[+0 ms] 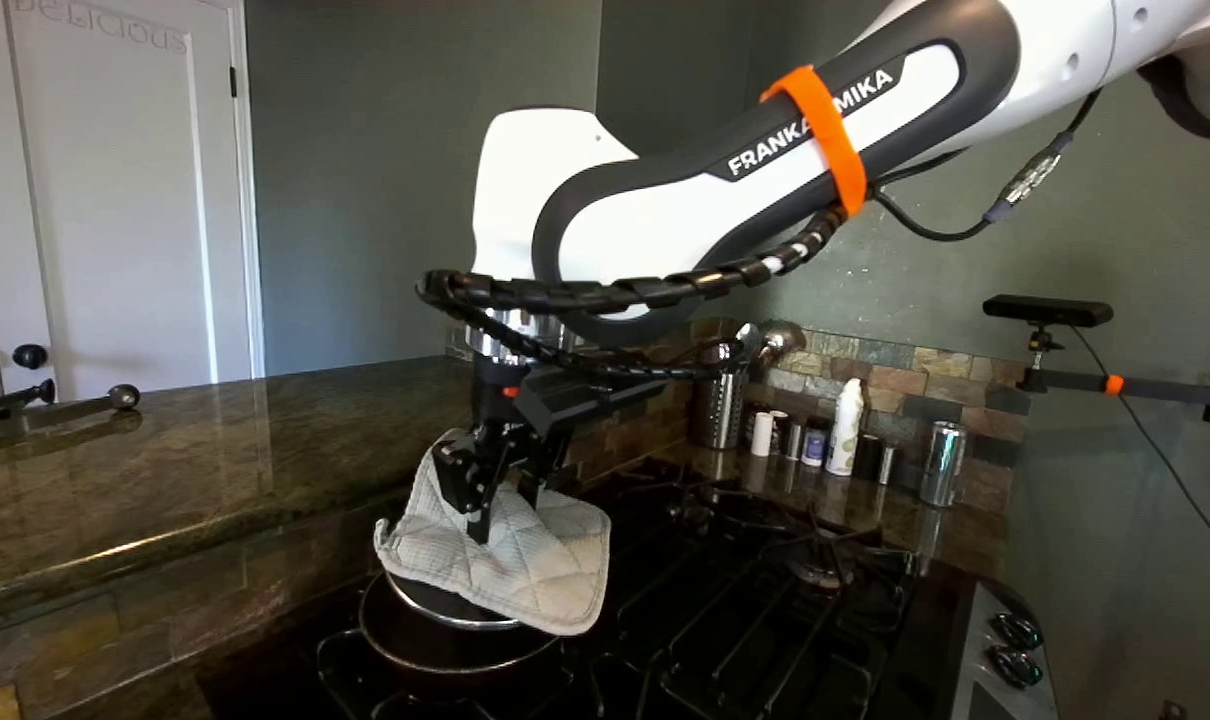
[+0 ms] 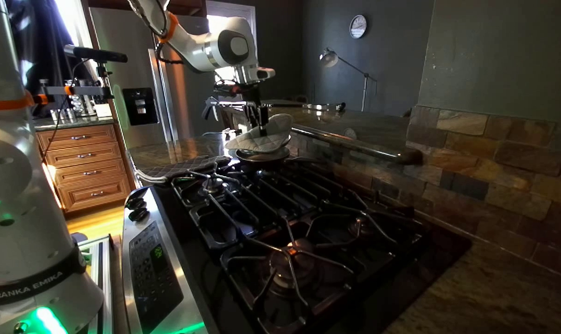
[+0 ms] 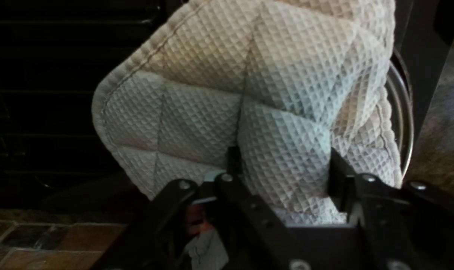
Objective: Move the black pot backwards then put the lid on top
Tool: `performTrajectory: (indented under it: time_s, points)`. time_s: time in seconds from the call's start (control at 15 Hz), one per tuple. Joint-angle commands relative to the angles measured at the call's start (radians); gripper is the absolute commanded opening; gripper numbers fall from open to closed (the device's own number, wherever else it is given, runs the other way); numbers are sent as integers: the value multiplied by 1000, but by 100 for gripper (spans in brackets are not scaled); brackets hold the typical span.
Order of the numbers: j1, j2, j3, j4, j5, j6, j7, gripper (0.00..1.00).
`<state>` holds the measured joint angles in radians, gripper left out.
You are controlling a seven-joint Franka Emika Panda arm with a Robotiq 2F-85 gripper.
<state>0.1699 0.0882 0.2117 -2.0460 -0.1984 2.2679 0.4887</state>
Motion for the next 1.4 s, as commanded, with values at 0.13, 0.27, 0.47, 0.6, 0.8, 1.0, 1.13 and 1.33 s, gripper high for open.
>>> performTrajectory:
  time_s: [0.13, 0.27, 0.47, 0.6, 0.8, 1.0, 1.13, 1.33]
  points:
    - [48, 52, -20, 69, -56, -41, 36, 30]
    - [57, 59, -26, 72, -63, -40, 38, 30]
    - [62, 60, -32, 64, -61, -39, 35, 30]
    - [64, 60, -36, 60, -59, -37, 35, 30]
    - [64, 61, -41, 55, -55, -31, 33, 30]
    - [64, 63, -44, 53, -48, -26, 29, 30]
    - [65, 66, -43, 54, -42, -30, 24, 30]
    - [67, 71, -42, 54, -36, -30, 23, 30]
